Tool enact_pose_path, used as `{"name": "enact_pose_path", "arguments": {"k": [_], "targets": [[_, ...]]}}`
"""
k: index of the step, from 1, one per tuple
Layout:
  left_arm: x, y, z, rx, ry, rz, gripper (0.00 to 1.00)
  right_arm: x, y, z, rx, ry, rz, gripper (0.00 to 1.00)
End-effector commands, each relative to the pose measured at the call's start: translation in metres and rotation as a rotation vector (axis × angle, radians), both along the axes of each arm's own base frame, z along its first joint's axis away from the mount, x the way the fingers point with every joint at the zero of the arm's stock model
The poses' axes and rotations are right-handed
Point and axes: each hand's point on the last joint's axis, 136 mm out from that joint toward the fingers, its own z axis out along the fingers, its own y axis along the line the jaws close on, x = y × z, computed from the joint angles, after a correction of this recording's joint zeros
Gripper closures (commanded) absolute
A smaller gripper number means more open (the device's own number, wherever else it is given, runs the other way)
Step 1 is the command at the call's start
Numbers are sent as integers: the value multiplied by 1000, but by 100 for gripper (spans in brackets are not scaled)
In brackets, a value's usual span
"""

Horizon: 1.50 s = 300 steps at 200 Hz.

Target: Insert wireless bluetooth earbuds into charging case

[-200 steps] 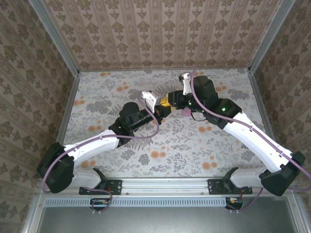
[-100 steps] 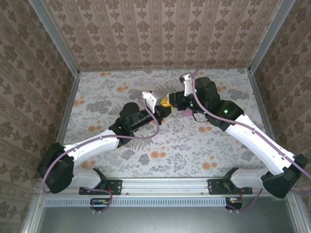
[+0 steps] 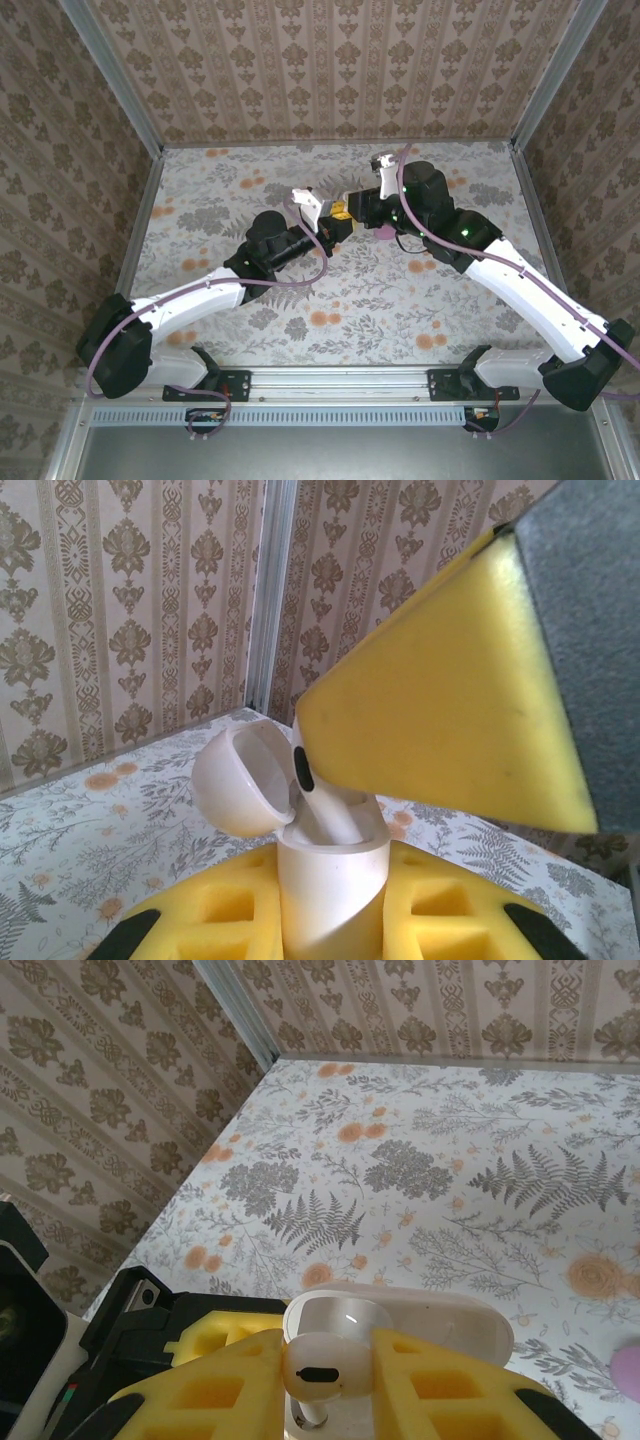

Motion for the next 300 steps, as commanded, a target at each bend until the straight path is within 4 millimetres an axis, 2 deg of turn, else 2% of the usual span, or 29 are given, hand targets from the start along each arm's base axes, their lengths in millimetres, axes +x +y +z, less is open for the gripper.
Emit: {"name": "enact_pose_path", "arguments": {"k": [1,69,127,177,260,283,300], "targets": [[1,9,48,-126,-75,34,80,-8,3,2,45,14,16,73],[3,12,50,-147,-77,53,80,-8,-1,-2,22,15,8,71],[2,11,49,-144,-79,46,80,-9,-1,4,24,1,15,66],[0,10,48,-137,-76,38,80,-10,2,14,42,-7,26,64],[-1,11,41,-118,-75,39,80,-15,-1,38,104,-27,27,55],[-2,11,41,-111,-82,36,80,-15,-1,41,120,-26,29,57],[-2,11,40,-107,-81,35,80,-16,0,42,128,-22,40,66]]}}
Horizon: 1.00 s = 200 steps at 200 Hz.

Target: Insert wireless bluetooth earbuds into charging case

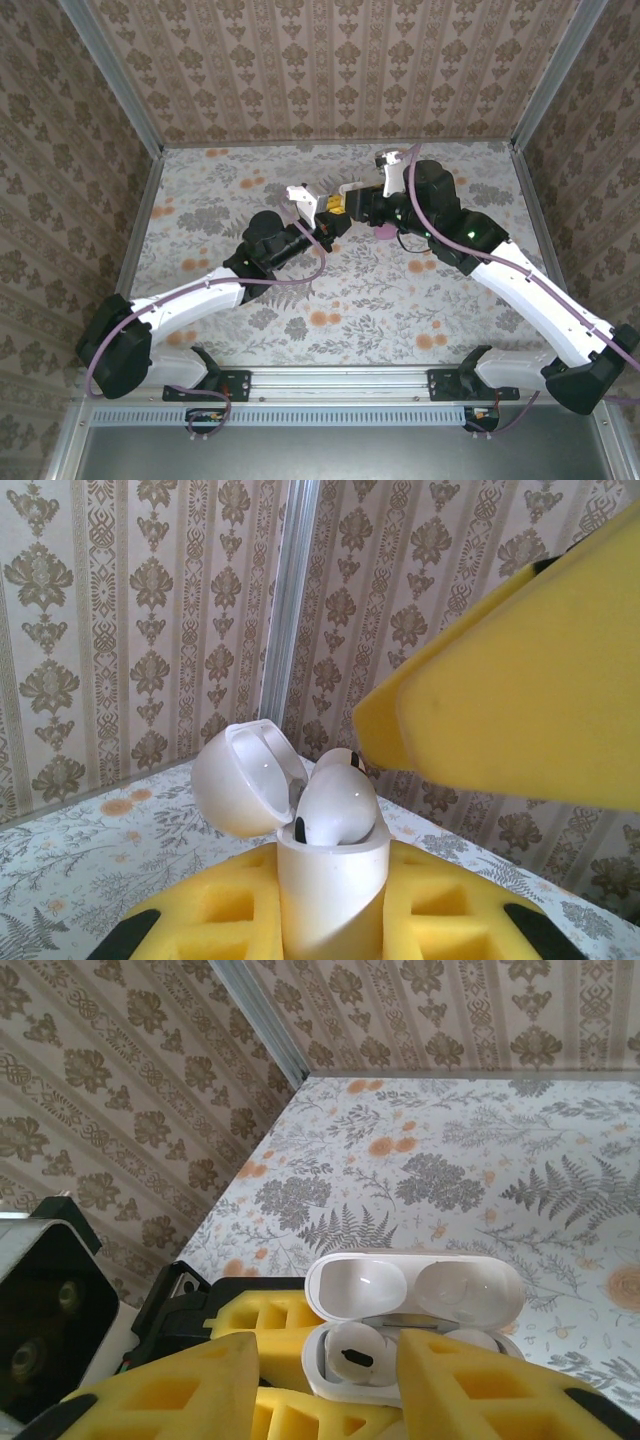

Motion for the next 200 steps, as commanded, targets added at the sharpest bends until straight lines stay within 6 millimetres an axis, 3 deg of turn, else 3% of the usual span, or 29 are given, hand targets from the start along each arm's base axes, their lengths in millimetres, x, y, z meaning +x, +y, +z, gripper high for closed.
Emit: {"name": "enact_pose_path", "arguments": {"k": [1,49,138,200], "targets": [[-6,7,26,-56,-60,1,80,-8,-2,22,51,-17,20,67],[-7,7,26,-54,-60,-2,80,-5,1,11,32,20,32,75],[-9,5,28,-52,-74,-17,80,-5,9,-4,14,69,68,75],[-17,1,31,-32,-115,-62,80,-11,-1,18,57,20,53,72]]}}
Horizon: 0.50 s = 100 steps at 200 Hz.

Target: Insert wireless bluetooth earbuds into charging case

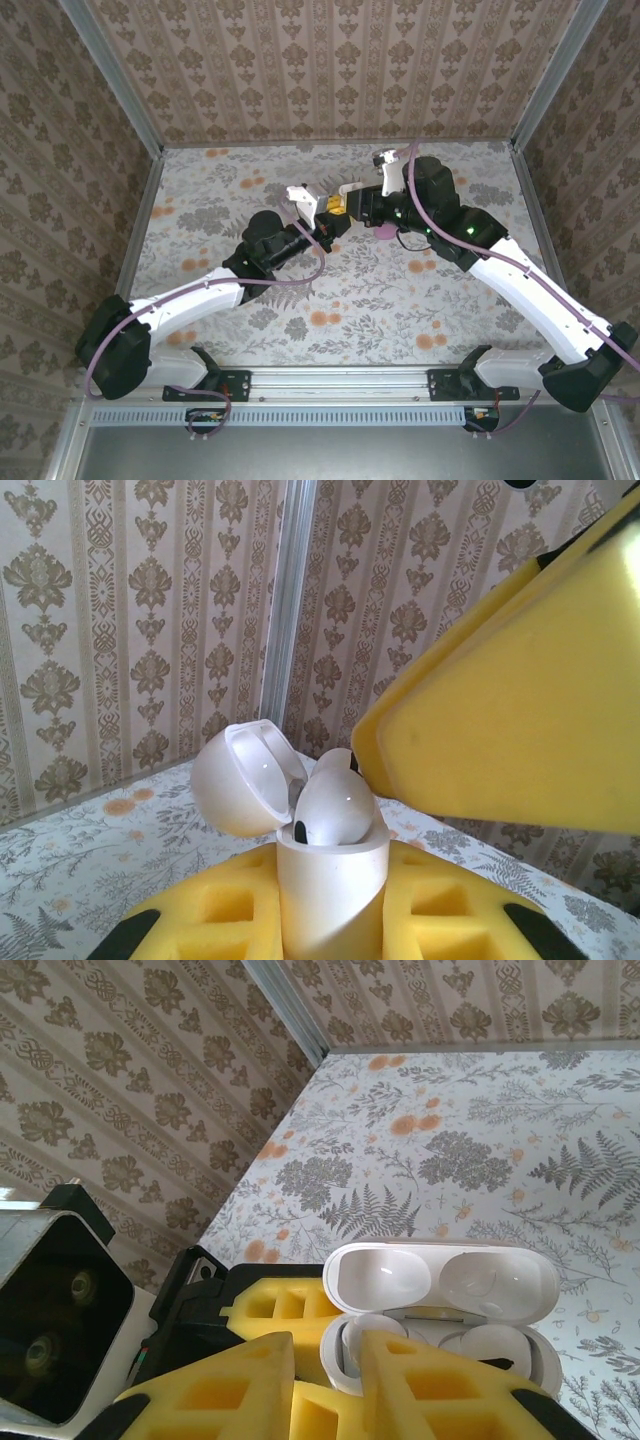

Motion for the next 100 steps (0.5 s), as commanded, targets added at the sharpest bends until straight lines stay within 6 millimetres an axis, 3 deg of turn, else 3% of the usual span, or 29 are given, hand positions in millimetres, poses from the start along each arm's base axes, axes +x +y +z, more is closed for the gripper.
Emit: {"name": "enact_pose_path", "arguments": {"k": [1,54,100], "targets": [[-15,1,31,-44,-103,-55,80,-8,-7,22,41,-29,2,72],[-21,0,33,-16,-144,-88,80,-15,-17,46,121,-52,-1,70],[-22,-1,35,-14,-149,-93,80,-14,-14,40,122,-26,15,76]]}}
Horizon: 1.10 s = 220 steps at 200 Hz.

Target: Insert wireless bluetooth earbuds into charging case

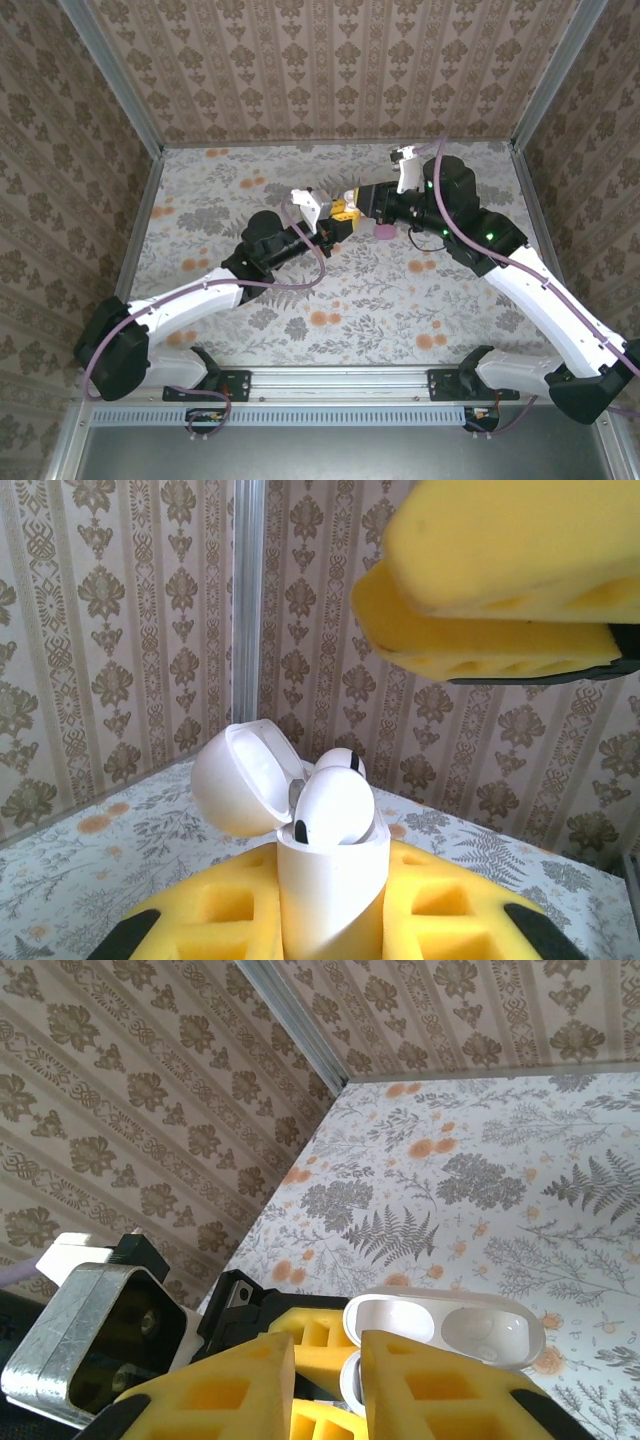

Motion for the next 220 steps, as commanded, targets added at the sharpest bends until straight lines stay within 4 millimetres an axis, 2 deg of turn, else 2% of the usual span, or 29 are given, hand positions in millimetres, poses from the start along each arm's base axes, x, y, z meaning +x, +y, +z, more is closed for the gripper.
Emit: {"name": "enact_pose_path", "arguments": {"k": [1,66,144,183,220], "targets": [[-8,4,34,-54,-82,-19,80,-4,3,14,40,-12,27,76],[-9,4,37,-60,-77,-25,80,-3,10,-13,21,57,53,81],[-8,2,40,-70,-73,-27,80,-2,20,-33,9,111,92,81],[-7,2,36,-66,-64,-27,80,-2,11,-22,14,70,53,79],[-8,2,31,-38,-66,-31,80,1,-10,7,45,-4,-13,73]]}}
